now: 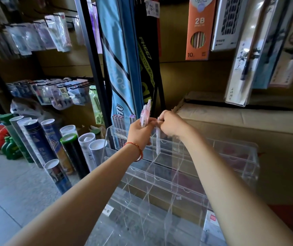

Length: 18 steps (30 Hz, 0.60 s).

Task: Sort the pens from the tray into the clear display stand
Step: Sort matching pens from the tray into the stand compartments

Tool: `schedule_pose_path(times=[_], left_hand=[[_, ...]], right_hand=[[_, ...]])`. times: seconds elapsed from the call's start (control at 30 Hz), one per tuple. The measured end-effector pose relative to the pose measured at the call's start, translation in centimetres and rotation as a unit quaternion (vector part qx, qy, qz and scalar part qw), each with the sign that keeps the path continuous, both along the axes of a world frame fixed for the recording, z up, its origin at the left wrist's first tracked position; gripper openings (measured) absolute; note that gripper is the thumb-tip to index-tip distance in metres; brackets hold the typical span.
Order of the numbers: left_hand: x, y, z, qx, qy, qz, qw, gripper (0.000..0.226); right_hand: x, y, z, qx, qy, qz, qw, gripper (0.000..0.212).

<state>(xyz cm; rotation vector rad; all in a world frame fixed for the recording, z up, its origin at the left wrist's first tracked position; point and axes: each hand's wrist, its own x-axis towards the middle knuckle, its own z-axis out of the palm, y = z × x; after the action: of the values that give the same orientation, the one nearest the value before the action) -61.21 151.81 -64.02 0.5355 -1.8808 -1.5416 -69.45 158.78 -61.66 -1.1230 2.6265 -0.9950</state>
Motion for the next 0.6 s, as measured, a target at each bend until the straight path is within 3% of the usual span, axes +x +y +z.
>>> schedule_pose_path(times=[0.17, 0.27, 0.33, 0.4, 0.53, 0.6], left_hand=[[0.8, 0.4, 0.9, -0.06, 0.001, 0.04, 0.997, 0.015], [1.5, 1.0, 0.9, -0.117, -0.015, 0.053, 0.992, 0.024], [1.7, 1.6, 0.8, -0.116, -0.018, 0.034, 0.993, 0.021], [1.6, 2.1, 0.8, -0.112, -0.009, 0.022, 0.993, 0.016], [1.3, 2.6, 0.9, -0.085, 0.015, 0.009, 0.996, 0.021], [1.2, 2.7, 1.1, -0.076, 0.019, -0.014, 0.997, 0.021]], right_hand=[[0.1, 0.4, 0.2, -0.005, 0.004, 0.021, 1.0, 0.019], [0.3, 1.2, 1.8, -0.2, -0.062, 0.021, 0.978, 0.03], [0.6, 2.3, 3.6, -0.294, -0.136, 0.067, 0.944, 0.023], [1.1, 3.1, 4.9, -0.309, -0.23, 0.139, 0.912, 0.02], [1.5, 3.4, 4.7, -0.279, -0.18, 0.144, 0.932, 0.014], [1.4, 3.3, 4.1, -0.287, -0.204, 0.135, 0.926, 0.016]])
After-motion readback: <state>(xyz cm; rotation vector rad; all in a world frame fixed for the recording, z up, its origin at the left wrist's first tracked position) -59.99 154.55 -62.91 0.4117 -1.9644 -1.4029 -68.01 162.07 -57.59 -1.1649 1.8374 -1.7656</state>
